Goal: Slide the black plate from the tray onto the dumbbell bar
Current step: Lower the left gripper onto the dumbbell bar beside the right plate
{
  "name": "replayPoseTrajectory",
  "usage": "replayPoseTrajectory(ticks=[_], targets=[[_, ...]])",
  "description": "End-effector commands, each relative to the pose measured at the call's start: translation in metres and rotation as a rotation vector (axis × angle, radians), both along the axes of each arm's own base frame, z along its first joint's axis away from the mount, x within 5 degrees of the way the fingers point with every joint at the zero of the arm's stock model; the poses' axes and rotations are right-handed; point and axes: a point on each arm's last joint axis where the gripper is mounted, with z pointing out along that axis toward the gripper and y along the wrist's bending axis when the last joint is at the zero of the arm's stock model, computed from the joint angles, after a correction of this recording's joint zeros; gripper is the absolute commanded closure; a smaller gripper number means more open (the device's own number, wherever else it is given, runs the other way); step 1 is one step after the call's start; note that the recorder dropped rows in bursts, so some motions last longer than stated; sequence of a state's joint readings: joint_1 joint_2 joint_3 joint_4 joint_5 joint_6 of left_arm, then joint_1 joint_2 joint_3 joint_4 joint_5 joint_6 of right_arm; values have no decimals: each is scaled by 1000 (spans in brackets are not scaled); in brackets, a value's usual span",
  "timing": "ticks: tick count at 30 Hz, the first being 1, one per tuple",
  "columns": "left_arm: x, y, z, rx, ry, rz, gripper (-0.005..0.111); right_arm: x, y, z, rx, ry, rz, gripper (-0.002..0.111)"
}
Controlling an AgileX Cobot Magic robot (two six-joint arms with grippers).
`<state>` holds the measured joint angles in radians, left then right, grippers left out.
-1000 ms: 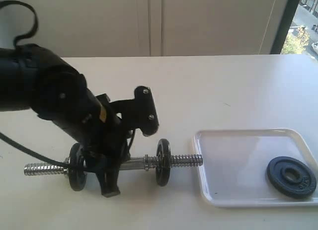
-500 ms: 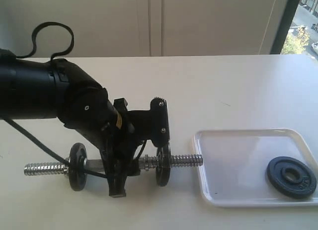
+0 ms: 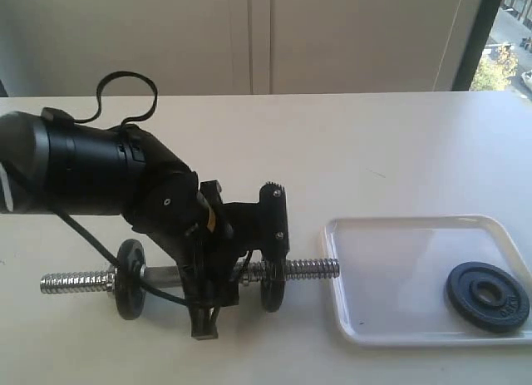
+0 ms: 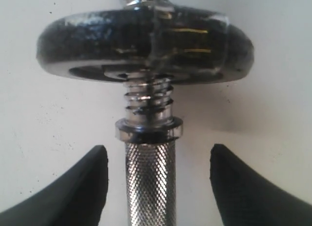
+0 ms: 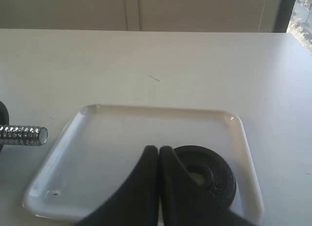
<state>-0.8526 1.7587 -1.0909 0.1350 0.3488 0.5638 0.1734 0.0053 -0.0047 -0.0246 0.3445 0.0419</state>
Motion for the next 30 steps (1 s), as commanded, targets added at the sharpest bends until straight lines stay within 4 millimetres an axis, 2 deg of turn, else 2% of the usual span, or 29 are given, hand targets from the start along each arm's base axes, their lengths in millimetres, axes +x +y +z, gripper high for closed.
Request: replayPoseTrajectory(ticks=[1,8,12,18,30], targets=[[0,-3,-8,26,10,-15,42,0,0,0,0,-10,5,108],[2,-3,-16,53,8,-28,43,0,0,0,0,-10,5,108],[5,0,-16,76,-20,-14,43,0,0,0,0,-10,9,108],[15,8,-16,45,-3,100,43,0,1,0,0,-10,18,108],[18,10,-16,42,-2,112,43,0,1,0,0,-10,18,108]])
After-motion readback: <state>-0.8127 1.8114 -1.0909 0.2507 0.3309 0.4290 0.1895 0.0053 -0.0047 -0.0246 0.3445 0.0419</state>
